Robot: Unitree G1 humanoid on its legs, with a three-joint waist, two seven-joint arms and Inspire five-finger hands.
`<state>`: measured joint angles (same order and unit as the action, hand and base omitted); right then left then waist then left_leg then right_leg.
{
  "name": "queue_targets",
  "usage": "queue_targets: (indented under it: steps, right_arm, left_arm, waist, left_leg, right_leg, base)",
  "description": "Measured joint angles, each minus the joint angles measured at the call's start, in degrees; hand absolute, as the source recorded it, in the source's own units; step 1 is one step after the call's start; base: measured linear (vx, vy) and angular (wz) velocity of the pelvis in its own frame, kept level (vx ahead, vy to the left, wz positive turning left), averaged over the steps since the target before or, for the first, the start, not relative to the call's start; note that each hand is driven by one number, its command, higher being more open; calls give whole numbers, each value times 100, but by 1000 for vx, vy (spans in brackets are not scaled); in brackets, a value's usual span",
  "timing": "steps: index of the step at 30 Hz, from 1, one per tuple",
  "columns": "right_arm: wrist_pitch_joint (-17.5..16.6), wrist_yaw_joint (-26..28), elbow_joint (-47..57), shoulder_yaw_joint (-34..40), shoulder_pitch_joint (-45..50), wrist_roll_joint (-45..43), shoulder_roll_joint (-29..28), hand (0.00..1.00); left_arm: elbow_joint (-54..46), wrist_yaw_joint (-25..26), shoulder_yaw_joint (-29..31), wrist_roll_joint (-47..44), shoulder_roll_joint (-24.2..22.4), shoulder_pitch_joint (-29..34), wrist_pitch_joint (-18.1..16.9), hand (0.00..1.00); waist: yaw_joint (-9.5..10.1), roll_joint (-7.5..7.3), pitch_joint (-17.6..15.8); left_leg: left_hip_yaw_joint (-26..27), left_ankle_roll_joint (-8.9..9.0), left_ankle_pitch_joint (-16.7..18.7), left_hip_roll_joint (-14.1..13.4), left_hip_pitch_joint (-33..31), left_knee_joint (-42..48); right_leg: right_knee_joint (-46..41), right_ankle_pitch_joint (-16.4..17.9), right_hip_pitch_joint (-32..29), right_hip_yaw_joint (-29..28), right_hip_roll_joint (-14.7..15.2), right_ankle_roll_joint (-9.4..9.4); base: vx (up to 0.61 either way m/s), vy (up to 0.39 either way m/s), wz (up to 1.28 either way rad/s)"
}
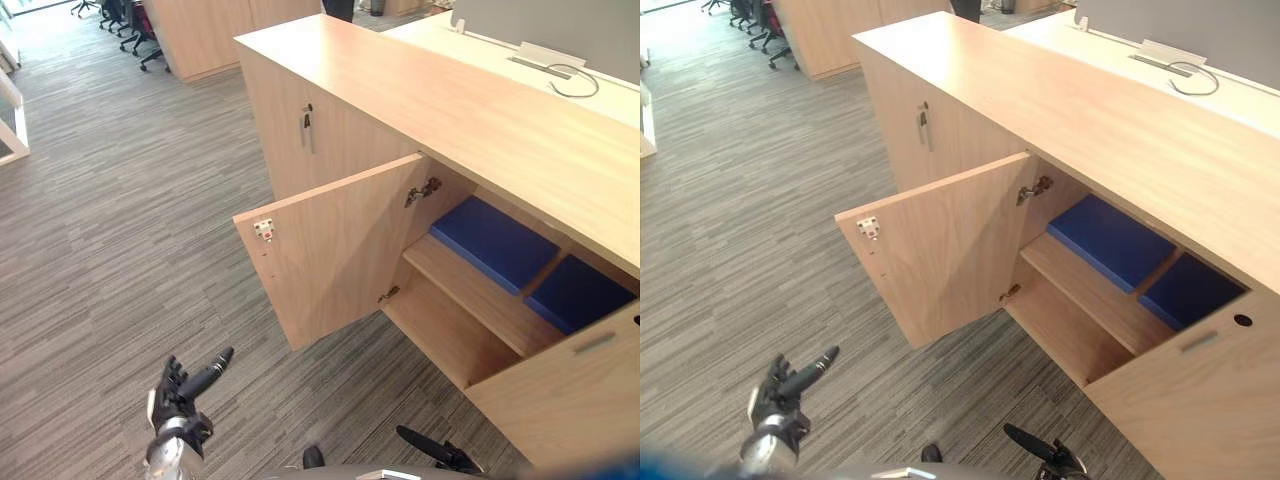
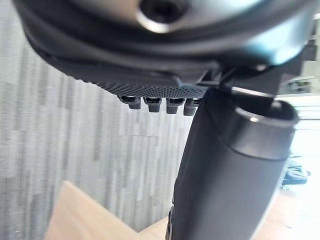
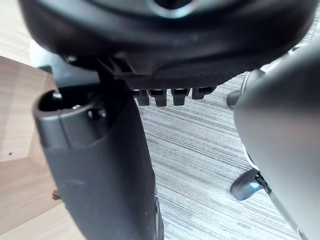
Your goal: Walk over to the cabinet, pick up the folder, carry it to the office cabinet, place the folder inside the office cabinet, then close the office cabinet door
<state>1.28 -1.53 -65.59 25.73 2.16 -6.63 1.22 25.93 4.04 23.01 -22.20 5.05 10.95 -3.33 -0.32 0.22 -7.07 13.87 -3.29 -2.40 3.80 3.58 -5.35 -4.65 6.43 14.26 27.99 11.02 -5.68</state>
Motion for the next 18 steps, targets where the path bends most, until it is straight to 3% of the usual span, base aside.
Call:
queue_targets:
  steps: [7,12,18]
  right_arm:
    - [57,166,66,1,111,214,157,100]
    - [81,187,75,5,296,209,215,100]
    - [124,289,61,4,496,137,277,100]
  left_arm:
    - [7,248,223,1630,656,-648,277,100]
    - [88,290,189,1834,1201,-1049,388,100]
    - [756,-247,-700,1823,2244,-1713,385,100]
  waist:
    - [-21,105,48]
    - [-28,111,43]
    - [-19,88,55]
  left_leg:
    - [262,33,9,-62,43,-9]
    - [318,97,50,-77,53,-11]
    - [422,116,70,-90,95,-9]
  right_leg:
    - [188,13,6,-179,-66,21]
    - [245,40,6,-258,-106,64]
    - [281,63,5,-381,-116,101]
  base:
    - [-32,-11,-20]
    - [-16,-3,-10]
    - [17,8,-8]
